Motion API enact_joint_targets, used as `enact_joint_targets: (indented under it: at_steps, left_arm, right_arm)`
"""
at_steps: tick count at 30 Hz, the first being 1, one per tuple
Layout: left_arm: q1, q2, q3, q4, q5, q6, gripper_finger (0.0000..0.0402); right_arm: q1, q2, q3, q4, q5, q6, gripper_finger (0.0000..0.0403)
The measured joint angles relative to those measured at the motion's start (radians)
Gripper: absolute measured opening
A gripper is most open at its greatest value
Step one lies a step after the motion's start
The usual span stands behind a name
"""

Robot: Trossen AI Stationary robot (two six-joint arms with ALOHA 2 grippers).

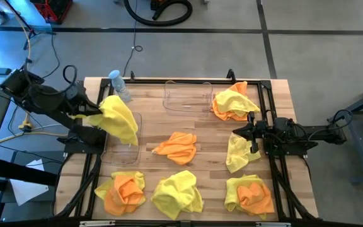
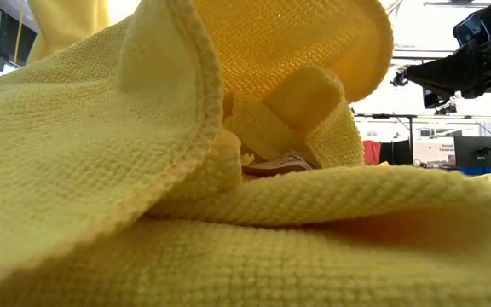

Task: Sort microfiber towel by color & place in baskets
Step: Put the yellow microfiber towel into the bottom transparent bin

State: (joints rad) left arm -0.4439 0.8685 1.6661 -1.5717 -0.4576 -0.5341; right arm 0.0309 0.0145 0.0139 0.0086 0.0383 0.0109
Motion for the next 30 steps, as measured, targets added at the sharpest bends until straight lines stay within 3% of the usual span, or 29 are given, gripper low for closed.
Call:
enact_joint_targets:
  at_steps: [6, 10, 21, 30]
  left_arm:
    - [0.02, -0.011, -0.052, 0.002, 0.004, 0.056, 0.0]
    - [0.026, -0.032, -0.15, 0.0, 0.051, 0.057, 0.0]
    - [0.026, -0.037, -0.459, 0.009, 0.062, -0.041, 0.0]
    - [0.068, -0.015, -0.751, 0.233, 0.137, -0.064, 0.0]
  right_arm:
    - [0.0, 0.0, 0.0, 0.0, -0.003, 0.0, 0.0]
    - [0.0, 0.0, 0.0, 0.0, -0.003, 0.0, 0.0]
    - [0.0, 0.0, 0.0, 0.0, -0.002, 0.0, 0.0]
    - [0.0, 0.0, 0.0, 0.0, 0.003, 0.0, 0.0]
